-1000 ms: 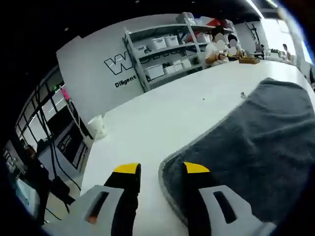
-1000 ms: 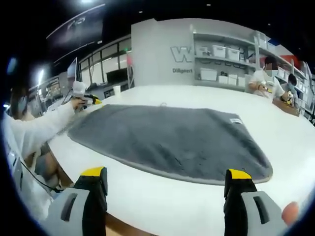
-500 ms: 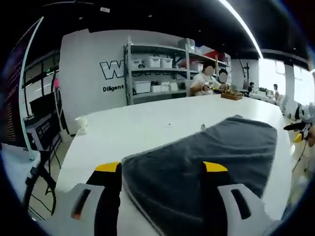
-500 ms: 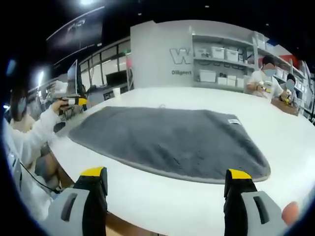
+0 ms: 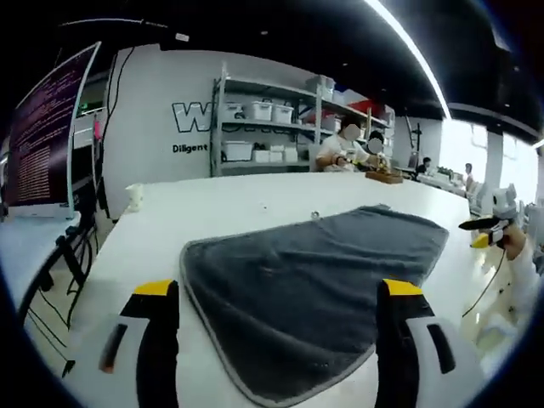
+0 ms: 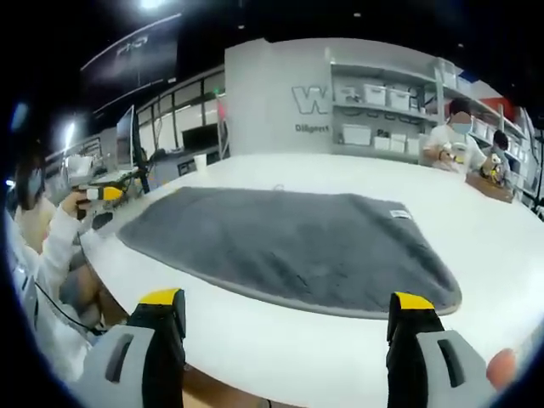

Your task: Open the folded towel by lifting each exposed corner and separating the folded layers until the towel lies flat within the target outline without major curled edges

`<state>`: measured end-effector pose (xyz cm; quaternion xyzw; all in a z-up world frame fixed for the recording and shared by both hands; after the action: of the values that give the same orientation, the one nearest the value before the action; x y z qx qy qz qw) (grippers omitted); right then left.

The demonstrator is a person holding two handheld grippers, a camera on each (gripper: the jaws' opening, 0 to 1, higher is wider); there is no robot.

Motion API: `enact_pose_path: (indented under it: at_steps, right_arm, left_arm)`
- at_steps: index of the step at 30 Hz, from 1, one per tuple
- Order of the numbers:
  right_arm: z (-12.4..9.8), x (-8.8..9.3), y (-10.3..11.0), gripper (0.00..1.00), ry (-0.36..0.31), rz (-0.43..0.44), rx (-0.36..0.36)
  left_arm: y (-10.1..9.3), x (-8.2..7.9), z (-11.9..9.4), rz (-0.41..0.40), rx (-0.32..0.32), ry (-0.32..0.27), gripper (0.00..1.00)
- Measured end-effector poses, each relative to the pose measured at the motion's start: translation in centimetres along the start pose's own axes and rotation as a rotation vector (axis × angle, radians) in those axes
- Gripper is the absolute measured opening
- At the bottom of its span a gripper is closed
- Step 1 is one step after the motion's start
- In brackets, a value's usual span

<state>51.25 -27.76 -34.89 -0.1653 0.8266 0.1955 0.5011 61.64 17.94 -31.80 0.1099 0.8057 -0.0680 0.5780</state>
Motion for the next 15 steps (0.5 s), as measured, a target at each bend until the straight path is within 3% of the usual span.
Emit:
enact_pose_path:
  at_steps: [12, 15]
  right_arm:
    - [-0.4, -1.1, -0.4, 0.99, -0.007, -0.006, -0.012]
    - [-0.6, -1.8, -1.0, 0.99, -0.022, -0.003, -0.016]
  left_arm:
    - [-2.9, 3.9, -2.9, 0.019, 0.058, 0.063, 1.0]
    - [-3.5, 4.1, -3.1, 0.013, 0.063, 0.058, 1.0]
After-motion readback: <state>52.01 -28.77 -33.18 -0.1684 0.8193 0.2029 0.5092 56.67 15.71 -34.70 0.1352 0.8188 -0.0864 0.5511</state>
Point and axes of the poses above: the point that each gripper's makers call its tool centre point, and the gripper's own axes: z roughly forward along the fingers, y roughly to its left, x roughly out of its underside, the point moved 2 cm from there along -z, roughly backward along the fingers, and after that the axes turned 14 degrees about -x, right-handed, at the moved point
